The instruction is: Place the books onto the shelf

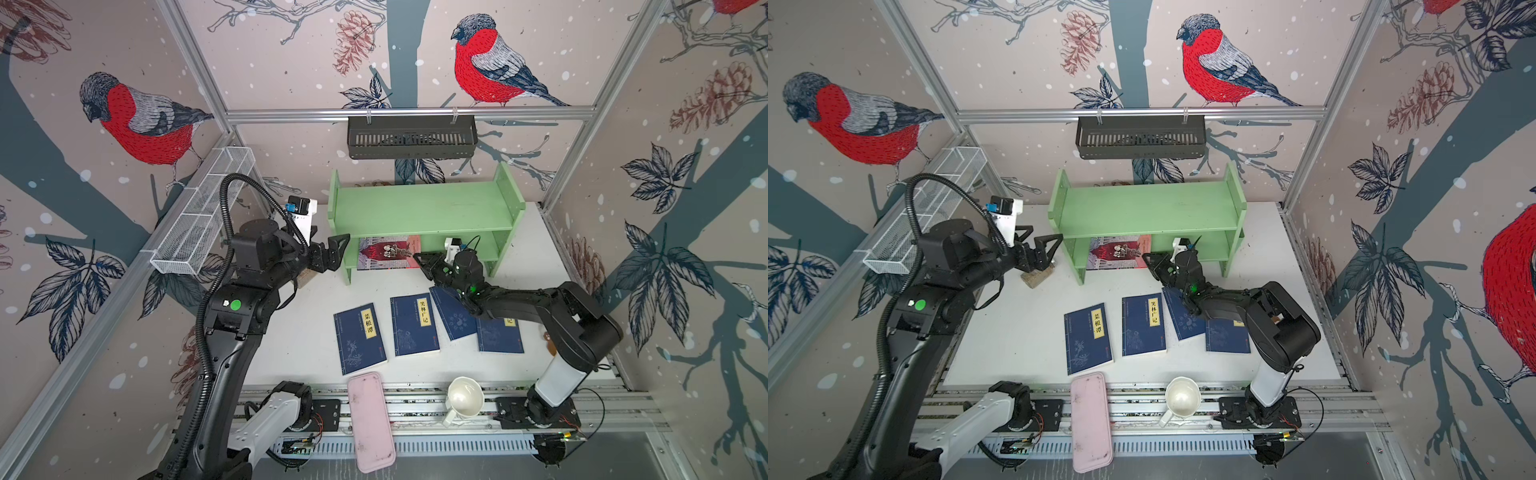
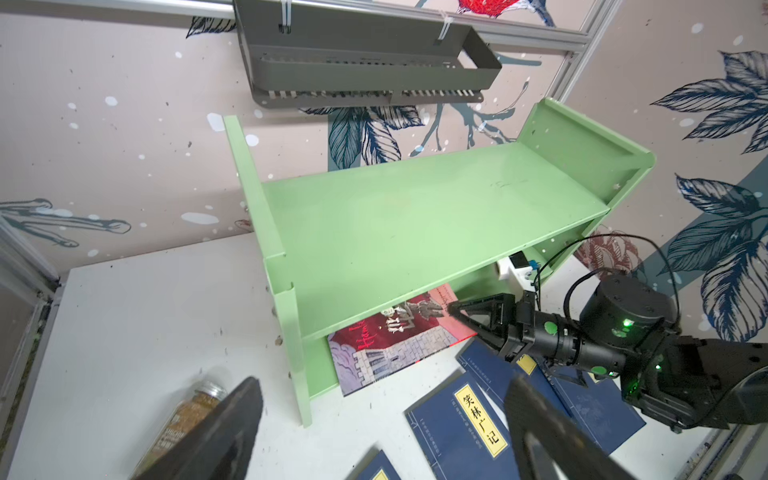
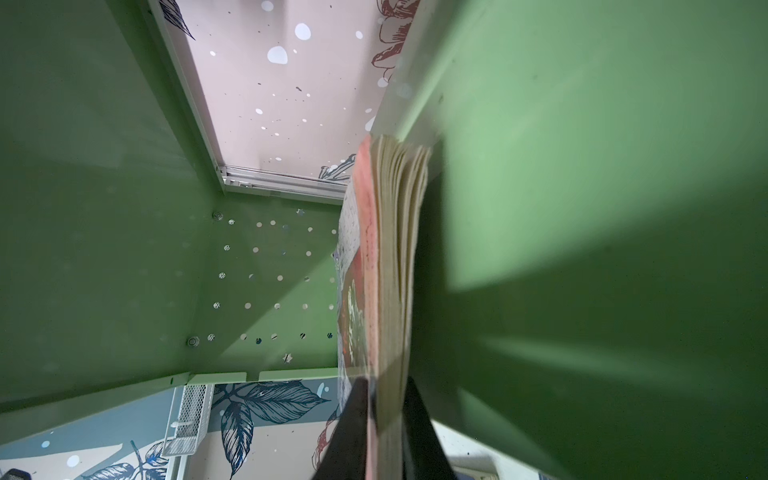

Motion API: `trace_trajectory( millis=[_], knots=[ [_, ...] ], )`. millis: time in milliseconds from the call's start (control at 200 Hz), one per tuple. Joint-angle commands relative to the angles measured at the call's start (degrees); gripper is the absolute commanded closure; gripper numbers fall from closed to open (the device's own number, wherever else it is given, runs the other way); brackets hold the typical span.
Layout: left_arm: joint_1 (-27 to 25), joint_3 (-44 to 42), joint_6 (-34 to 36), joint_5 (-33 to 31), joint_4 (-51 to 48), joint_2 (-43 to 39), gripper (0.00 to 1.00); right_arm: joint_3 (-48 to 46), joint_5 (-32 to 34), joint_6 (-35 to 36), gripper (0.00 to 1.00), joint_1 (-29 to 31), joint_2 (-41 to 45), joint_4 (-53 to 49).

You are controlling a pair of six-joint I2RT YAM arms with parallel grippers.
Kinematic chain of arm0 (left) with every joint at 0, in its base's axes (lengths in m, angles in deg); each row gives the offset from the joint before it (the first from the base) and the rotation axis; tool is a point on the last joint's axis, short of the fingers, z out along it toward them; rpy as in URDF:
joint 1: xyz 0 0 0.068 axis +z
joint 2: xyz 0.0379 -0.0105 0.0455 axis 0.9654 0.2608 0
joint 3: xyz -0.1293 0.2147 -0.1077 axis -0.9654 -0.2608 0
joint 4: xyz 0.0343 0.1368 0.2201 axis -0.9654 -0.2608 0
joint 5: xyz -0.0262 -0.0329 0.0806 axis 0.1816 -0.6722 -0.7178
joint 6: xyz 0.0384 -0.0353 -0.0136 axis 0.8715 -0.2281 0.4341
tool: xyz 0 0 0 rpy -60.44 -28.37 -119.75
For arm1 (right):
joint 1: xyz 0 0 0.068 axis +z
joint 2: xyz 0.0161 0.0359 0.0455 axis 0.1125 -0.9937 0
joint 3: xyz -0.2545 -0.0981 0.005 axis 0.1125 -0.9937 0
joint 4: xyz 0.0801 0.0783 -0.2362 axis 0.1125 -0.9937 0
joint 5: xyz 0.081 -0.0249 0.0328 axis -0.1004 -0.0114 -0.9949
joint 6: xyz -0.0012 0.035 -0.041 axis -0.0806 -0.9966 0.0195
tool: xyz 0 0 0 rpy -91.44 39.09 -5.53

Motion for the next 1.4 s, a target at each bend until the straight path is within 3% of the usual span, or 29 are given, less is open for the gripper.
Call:
trace_trajectory(
  millis=[0,1120,1301,1396],
  knots=[
    [0.1,-1.9,-0.1,-5.0,-0.8,-1.4,0.1,1.1,-0.2,0.7,0.86,0.1,0.0,0.8],
    [0.2,-4.2,-1.1,-2.2,0.8,-2.7,0.08,9.3,-1.6,-2.1,0.91,1.1,-8.1,2.7],
    [0.2,-4.4,-1.0,-2.1,0.7,-2.9,0.08,8.9,-1.6,-1.4,0.87,1.3,-7.8,2.2],
    [0.2,-4.6,-1.1,-1.9,0.8,-2.9,0.08,8.7,-1.2,-1.3,0.69,1.5,-7.5,1.6]
  ],
)
